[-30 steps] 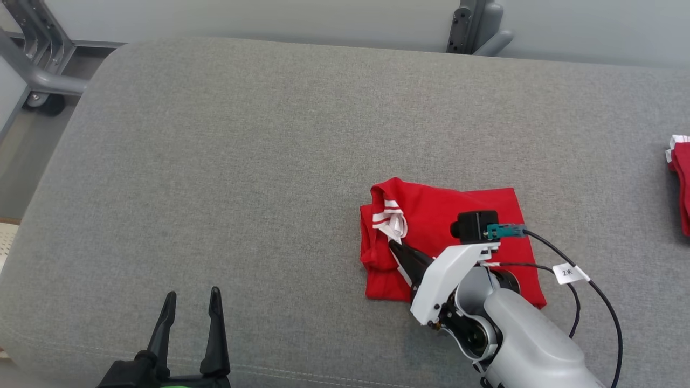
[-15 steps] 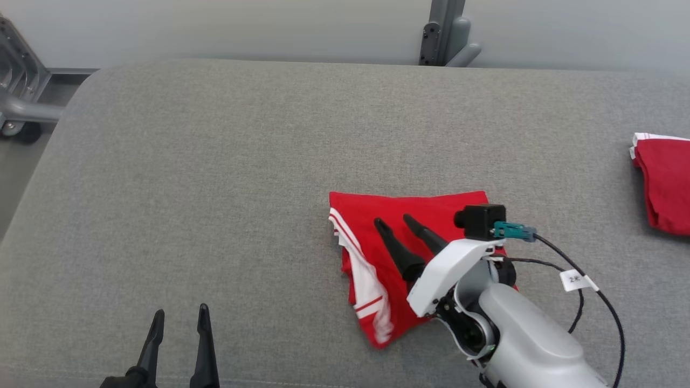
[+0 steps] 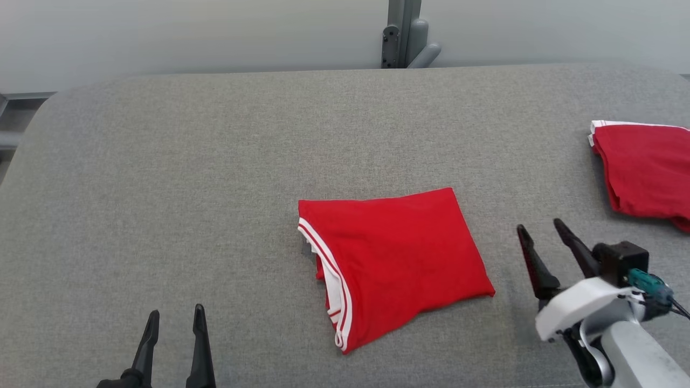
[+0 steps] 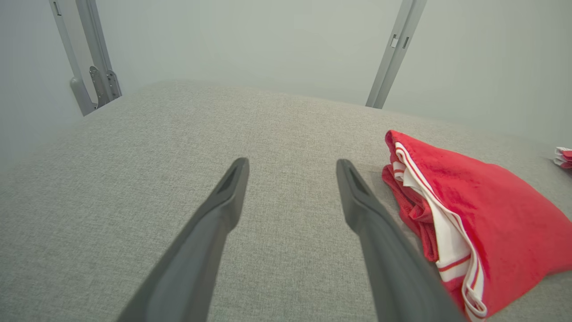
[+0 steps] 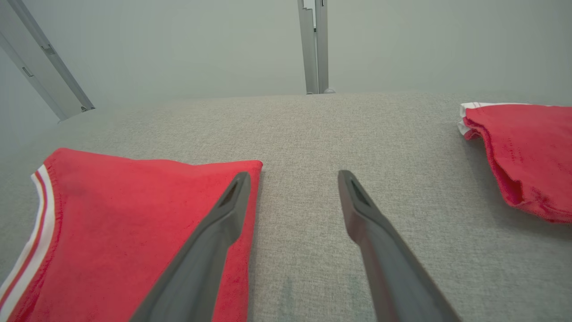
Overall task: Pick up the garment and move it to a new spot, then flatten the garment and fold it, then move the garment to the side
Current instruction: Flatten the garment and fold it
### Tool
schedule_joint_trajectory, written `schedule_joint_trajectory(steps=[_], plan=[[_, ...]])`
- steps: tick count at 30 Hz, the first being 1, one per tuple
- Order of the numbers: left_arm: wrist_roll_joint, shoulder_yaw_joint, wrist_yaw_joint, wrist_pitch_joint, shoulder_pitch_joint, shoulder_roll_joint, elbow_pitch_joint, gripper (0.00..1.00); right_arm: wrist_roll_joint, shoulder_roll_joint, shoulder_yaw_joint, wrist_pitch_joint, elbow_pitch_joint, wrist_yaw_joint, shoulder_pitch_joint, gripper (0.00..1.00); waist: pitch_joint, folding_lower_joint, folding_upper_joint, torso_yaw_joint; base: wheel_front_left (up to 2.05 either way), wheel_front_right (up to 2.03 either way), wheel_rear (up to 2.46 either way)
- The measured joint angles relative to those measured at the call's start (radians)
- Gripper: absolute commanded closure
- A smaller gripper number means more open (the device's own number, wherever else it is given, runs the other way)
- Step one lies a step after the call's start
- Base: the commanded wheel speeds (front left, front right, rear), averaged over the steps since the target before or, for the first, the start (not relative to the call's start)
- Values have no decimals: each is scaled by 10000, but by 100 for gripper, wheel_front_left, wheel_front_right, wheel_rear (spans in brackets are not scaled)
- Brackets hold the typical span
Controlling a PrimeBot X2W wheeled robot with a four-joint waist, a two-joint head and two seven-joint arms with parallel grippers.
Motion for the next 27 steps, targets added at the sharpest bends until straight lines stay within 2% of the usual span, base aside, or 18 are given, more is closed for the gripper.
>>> schedule_joint_trajectory(steps=[3,6,11,15,27], plan=[[33,17,-54,0,7,0,-2,0,-997,81,-1012,-77,-253,0,656,0,-109,0,0,-41,0,0,0],[165,65,-142,0,21,0,50,0,-2080,305,-1992,-109,-1009,2,1291,0,-253,0,0,-97,0,0,0],[391,165,-347,0,106,-2,368,0,-2986,911,-3081,-117,-1755,2,2491,0,-589,0,0,-188,0,0,0],[573,318,-472,0,145,0,675,0,-3287,1198,-3323,-117,-1889,6,2993,0,-833,0,0,-285,0,0,0],[757,456,-571,0,148,0,963,0,-3400,1438,-3513,-117,-1697,6,3411,0,-1202,0,0,-417,0,0,0]])
